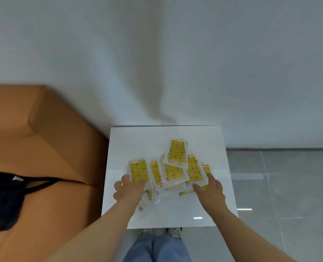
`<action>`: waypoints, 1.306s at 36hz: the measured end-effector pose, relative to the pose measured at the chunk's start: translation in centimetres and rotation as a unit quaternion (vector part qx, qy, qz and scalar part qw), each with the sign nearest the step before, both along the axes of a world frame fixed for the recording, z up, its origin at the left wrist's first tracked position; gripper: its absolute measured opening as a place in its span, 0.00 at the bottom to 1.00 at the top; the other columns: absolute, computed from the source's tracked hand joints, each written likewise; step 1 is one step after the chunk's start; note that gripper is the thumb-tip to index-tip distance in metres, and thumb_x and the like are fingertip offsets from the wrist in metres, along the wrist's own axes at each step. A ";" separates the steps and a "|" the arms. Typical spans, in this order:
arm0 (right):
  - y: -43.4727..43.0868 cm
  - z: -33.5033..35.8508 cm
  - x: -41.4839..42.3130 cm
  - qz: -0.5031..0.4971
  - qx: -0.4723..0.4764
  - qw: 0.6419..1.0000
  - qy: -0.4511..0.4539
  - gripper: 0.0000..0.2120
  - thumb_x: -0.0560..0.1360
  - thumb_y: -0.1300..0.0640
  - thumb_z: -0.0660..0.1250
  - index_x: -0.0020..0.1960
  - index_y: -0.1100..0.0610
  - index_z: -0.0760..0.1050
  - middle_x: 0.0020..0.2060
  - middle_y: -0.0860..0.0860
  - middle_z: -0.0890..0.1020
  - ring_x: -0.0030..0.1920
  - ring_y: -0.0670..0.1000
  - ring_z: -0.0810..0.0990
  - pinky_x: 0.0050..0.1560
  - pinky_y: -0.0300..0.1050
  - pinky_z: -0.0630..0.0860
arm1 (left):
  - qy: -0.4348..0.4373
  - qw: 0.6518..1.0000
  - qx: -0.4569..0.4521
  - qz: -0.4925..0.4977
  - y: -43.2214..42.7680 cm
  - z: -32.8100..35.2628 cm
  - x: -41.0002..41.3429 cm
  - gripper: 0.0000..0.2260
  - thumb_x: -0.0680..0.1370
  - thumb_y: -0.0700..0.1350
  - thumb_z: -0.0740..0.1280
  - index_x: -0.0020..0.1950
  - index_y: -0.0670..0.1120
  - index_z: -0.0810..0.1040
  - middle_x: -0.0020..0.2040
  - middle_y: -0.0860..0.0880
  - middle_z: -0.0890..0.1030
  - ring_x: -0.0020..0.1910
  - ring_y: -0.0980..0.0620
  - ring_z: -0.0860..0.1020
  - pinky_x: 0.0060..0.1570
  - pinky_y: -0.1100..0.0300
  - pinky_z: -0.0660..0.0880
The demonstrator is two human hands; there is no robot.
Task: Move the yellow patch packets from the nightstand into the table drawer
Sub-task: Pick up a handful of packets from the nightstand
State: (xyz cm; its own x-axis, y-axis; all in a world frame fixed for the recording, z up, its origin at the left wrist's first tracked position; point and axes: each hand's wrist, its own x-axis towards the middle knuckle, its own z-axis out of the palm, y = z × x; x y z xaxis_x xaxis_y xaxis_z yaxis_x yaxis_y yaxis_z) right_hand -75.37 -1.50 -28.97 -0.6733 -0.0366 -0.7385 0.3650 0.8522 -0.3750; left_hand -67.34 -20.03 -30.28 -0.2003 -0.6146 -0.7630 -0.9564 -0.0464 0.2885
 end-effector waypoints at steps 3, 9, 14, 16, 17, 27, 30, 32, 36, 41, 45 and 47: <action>-0.3 -2.2 -1.8 -0.044 0.017 0.999 -0.026 0.37 0.76 0.43 0.63 0.76 0.52 0.47 0.75 0.58 0.50 0.73 0.63 0.56 0.71 0.56 0.54 | -0.024 0.993 0.045 0.109 0.4 -2.4 -0.6 0.36 0.73 0.58 0.68 0.74 0.47 0.55 0.70 0.41 0.59 0.66 0.38 0.64 0.61 0.46 0.67; -1.8 -6.5 -3.8 -0.005 0.037 0.999 -0.001 0.44 0.70 0.39 0.67 0.76 0.49 0.47 0.76 0.56 0.48 0.74 0.61 0.53 0.69 0.61 0.57 | -0.042 0.984 0.027 0.169 0.9 -6.3 -1.6 0.40 0.68 0.61 0.72 0.71 0.48 0.55 0.66 0.43 0.60 0.65 0.38 0.63 0.65 0.42 0.66; -3.4 -7.9 -3.9 0.026 0.106 0.994 0.018 0.45 0.66 0.39 0.72 0.74 0.45 0.49 0.72 0.55 0.54 0.70 0.61 0.57 0.62 0.63 0.65 | -0.019 0.990 -0.016 0.140 0.7 -6.8 -2.3 0.43 0.67 0.54 0.76 0.73 0.50 0.53 0.67 0.40 0.62 0.66 0.37 0.62 0.64 0.44 0.63; -3.5 -8.2 -3.9 0.031 0.104 0.993 0.038 0.44 0.66 0.41 0.73 0.73 0.45 0.51 0.69 0.55 0.59 0.67 0.61 0.61 0.60 0.60 0.68 | 0.011 0.990 -0.022 0.140 0.3 -7.3 -2.0 0.44 0.65 0.53 0.77 0.74 0.51 0.54 0.66 0.40 0.65 0.65 0.37 0.65 0.65 0.43 0.64; -3.5 -8.4 -4.1 0.030 0.089 0.995 0.042 0.44 0.67 0.42 0.73 0.74 0.45 0.51 0.67 0.56 0.60 0.66 0.61 0.63 0.60 0.59 0.68 | 0.024 0.991 -0.026 0.130 0.0 -7.7 -1.9 0.44 0.65 0.53 0.77 0.73 0.51 0.56 0.65 0.41 0.67 0.64 0.38 0.67 0.65 0.42 0.66; -2.2 -8.9 -4.3 -0.082 -0.097 0.991 0.050 0.17 0.69 0.53 0.74 0.53 0.53 0.70 0.44 0.47 0.78 0.45 0.50 0.77 0.45 0.42 0.71 | 0.159 0.981 0.044 0.098 -1.9 -7.0 -1.7 0.07 0.74 0.43 0.71 0.48 0.51 0.75 0.46 0.49 0.79 0.50 0.46 0.77 0.53 0.54 0.73; -1.5 -8.2 -4.0 -0.097 -0.108 0.986 0.078 0.08 0.75 0.53 0.67 0.45 0.56 0.72 0.35 0.46 0.77 0.36 0.46 0.74 0.34 0.37 0.66 | 0.151 0.988 -0.008 0.022 -2.5 -5.7 -1.9 0.03 0.76 0.44 0.67 0.44 0.51 0.76 0.42 0.49 0.79 0.46 0.46 0.76 0.48 0.56 0.71; -1.0 -8.1 -4.0 -0.095 -0.082 0.988 0.088 0.15 0.78 0.52 0.63 0.36 0.57 0.67 0.29 0.49 0.72 0.31 0.48 0.69 0.31 0.40 0.62 | 0.161 0.985 -0.061 -0.029 -2.9 -4.8 -2.0 0.04 0.77 0.44 0.65 0.42 0.47 0.77 0.42 0.45 0.80 0.44 0.44 0.77 0.47 0.54 0.73; -0.5 -7.3 -4.2 -0.066 -0.049 0.990 0.117 0.18 0.80 0.52 0.57 0.33 0.57 0.67 0.29 0.51 0.72 0.31 0.48 0.69 0.31 0.39 0.63 | 0.167 0.978 -0.086 -0.093 -2.7 -2.9 -2.5 0.06 0.80 0.45 0.60 0.49 0.47 0.76 0.43 0.49 0.78 0.43 0.51 0.73 0.40 0.62 0.66; -0.3 -6.0 -4.5 -0.079 -0.064 0.985 0.143 0.13 0.81 0.54 0.55 0.52 0.58 0.76 0.43 0.51 0.81 0.46 0.54 0.78 0.41 0.40 0.70 | 0.199 0.979 -0.037 -0.023 -1.9 -1.7 -2.9 0.10 0.79 0.43 0.62 0.60 0.47 0.76 0.48 0.51 0.78 0.48 0.51 0.75 0.53 0.59 0.71; 0.1 -4.8 -4.7 -0.124 -0.087 0.977 0.147 0.14 0.80 0.56 0.57 0.62 0.58 0.73 0.46 0.52 0.81 0.47 0.53 0.79 0.48 0.46 0.75 | 0.242 0.967 0.023 0.081 -1.8 -1.3 -3.5 0.09 0.74 0.36 0.69 0.52 0.48 0.77 0.42 0.54 0.80 0.44 0.50 0.78 0.46 0.57 0.75; 0.6 -4.4 -4.8 -0.142 -0.090 0.973 0.157 0.10 0.80 0.56 0.57 0.56 0.57 0.74 0.37 0.49 0.79 0.39 0.51 0.77 0.40 0.45 0.73 | 0.255 0.957 0.060 0.121 -1.9 -1.1 -3.8 0.11 0.72 0.34 0.71 0.50 0.48 0.77 0.43 0.51 0.81 0.44 0.48 0.79 0.48 0.54 0.76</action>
State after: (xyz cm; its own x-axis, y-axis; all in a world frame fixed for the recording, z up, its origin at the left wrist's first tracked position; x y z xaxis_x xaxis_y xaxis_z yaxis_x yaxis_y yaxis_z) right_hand -80.16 -0.85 -33.37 -0.8669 0.0734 -0.4930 0.4187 0.6437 -0.6405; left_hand -71.11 -21.90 -31.35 -0.4284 -0.6050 -0.6711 -0.6487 -0.3111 0.6945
